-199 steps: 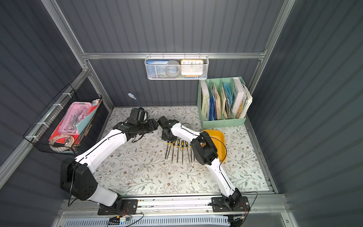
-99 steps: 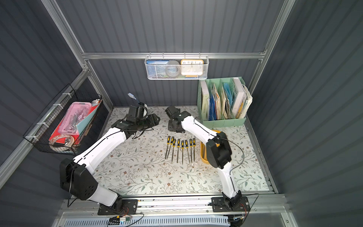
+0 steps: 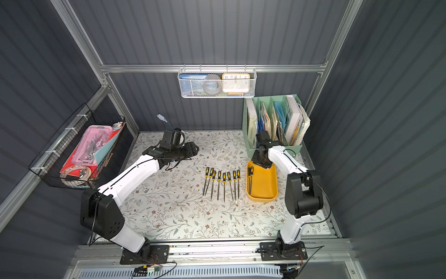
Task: Take the file tool out of the storage box
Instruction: Pick up the file tool from the storage box.
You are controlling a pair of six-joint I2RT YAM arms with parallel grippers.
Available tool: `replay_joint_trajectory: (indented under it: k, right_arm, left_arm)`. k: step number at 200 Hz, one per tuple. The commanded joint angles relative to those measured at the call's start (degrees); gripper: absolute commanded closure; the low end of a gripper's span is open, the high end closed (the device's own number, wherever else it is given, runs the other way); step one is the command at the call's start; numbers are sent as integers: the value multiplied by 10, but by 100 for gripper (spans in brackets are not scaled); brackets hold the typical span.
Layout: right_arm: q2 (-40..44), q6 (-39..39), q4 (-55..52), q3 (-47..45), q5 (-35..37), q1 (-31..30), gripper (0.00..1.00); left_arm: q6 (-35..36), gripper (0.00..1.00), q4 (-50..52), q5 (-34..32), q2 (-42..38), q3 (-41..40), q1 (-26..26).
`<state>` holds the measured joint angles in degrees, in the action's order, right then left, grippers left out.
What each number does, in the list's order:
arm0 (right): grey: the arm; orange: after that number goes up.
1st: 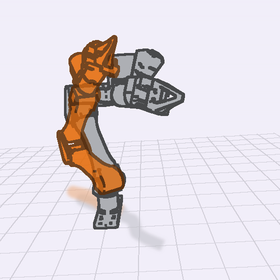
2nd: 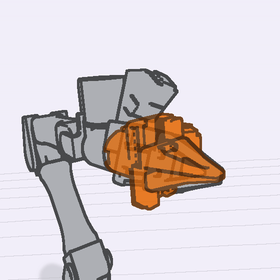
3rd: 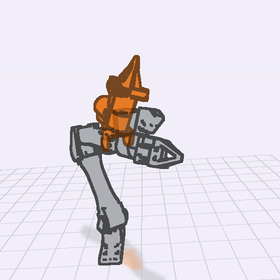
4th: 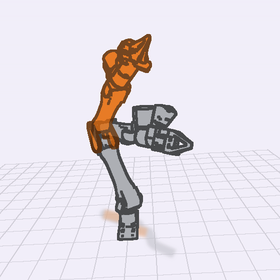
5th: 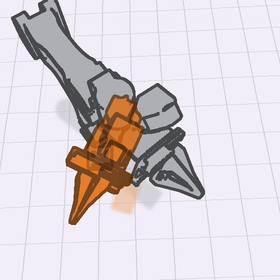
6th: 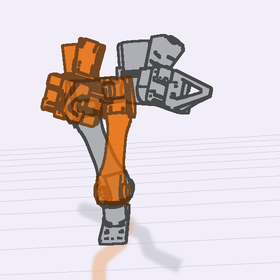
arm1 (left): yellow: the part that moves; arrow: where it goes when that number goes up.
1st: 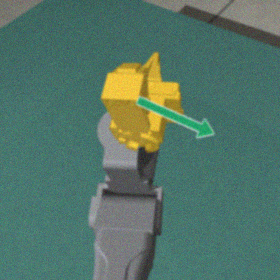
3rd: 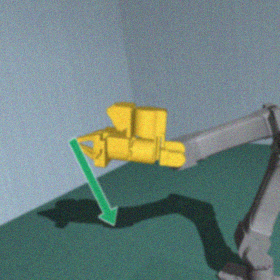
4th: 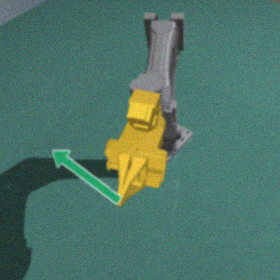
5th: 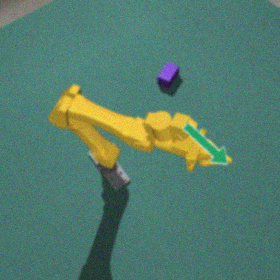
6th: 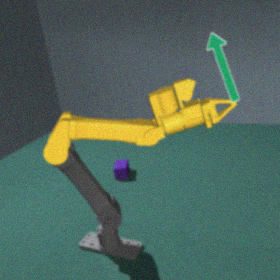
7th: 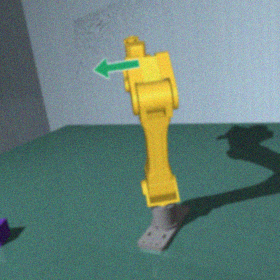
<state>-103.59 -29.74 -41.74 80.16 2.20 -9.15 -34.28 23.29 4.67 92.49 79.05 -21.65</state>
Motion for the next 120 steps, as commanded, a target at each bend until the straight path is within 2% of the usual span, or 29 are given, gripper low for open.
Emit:
replay_joint_trajectory:
  k: [1,55,120]
  right_arm:
    - [-27,29,-11,14,-37,4,63]
    - [-100,57,10,42,-84,11,62]
    - [-143,76,8,55,-82,11,62]
  left_arm:
    - [11,32,-11,13,8,36,3]
    - [9,31,-18,11,9,39,3]
    - [7,31,-14,7,9,36,3]
